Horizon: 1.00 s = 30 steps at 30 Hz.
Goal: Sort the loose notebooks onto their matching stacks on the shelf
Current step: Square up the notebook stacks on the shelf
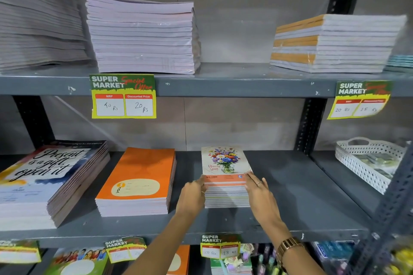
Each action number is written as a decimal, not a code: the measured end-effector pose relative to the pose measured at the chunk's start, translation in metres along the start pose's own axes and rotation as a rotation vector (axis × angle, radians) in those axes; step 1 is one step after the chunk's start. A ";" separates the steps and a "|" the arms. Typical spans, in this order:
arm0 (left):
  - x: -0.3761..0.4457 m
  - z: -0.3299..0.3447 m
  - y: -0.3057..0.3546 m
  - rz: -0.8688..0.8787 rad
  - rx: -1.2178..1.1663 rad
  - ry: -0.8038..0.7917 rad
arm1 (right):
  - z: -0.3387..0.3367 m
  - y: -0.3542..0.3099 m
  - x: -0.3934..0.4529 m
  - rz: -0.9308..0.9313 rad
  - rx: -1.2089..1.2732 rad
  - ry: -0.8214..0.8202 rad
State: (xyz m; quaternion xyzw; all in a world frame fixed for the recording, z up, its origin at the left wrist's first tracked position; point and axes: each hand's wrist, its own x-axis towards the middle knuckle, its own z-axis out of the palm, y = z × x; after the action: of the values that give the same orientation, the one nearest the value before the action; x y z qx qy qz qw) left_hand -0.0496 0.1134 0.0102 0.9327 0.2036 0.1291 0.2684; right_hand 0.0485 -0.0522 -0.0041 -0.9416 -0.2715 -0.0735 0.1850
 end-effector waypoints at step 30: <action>-0.001 0.003 -0.001 0.033 0.183 0.004 | 0.002 0.003 -0.001 -0.075 0.060 0.204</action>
State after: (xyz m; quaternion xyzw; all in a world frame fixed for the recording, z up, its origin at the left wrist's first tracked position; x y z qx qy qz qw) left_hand -0.0501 0.1122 0.0073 0.9562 0.1999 0.1163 0.1796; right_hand 0.0494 -0.0545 -0.0072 -0.9125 -0.2885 -0.1677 0.2366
